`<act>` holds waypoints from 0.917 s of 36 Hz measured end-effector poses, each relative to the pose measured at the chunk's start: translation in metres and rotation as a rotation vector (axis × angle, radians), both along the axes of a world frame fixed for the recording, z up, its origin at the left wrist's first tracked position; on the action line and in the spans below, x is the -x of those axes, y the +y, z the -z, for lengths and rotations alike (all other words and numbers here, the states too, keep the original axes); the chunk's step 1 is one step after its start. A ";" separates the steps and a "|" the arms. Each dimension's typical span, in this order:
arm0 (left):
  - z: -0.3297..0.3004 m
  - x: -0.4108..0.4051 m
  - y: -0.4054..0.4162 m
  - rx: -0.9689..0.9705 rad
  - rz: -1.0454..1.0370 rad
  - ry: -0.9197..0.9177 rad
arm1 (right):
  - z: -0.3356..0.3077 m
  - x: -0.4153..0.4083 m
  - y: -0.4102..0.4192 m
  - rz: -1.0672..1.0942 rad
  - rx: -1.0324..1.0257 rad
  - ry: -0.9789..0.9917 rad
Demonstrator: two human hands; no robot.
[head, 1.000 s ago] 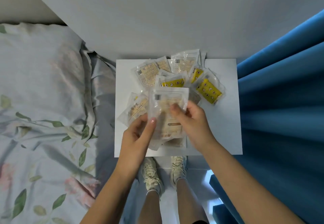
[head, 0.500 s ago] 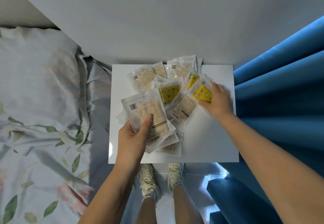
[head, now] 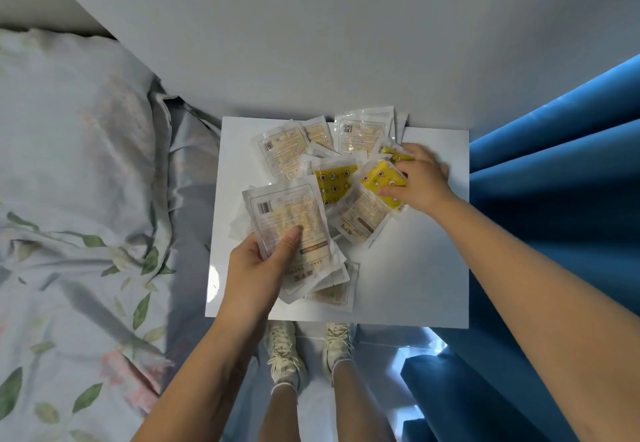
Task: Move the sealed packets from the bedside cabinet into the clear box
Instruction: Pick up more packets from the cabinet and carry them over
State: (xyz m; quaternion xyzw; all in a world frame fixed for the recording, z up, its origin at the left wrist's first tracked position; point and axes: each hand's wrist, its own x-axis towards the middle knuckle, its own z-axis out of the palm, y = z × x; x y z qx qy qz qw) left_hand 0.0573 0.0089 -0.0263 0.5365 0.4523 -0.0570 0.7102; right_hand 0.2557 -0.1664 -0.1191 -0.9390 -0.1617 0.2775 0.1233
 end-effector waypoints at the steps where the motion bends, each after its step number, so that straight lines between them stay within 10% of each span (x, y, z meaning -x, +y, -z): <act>1: 0.000 0.001 0.001 -0.004 0.003 0.001 | -0.001 -0.002 0.003 -0.020 0.048 -0.005; 15: -0.013 0.031 0.013 -0.061 -0.091 -0.047 | -0.019 0.043 -0.011 0.363 -0.388 -0.032; 21: -0.021 0.054 0.013 -0.137 -0.160 -0.092 | -0.072 0.082 -0.005 0.649 -0.727 0.291; 33: -0.058 0.146 0.006 -0.246 -0.411 -0.063 | -0.155 0.190 0.046 0.388 -0.736 0.581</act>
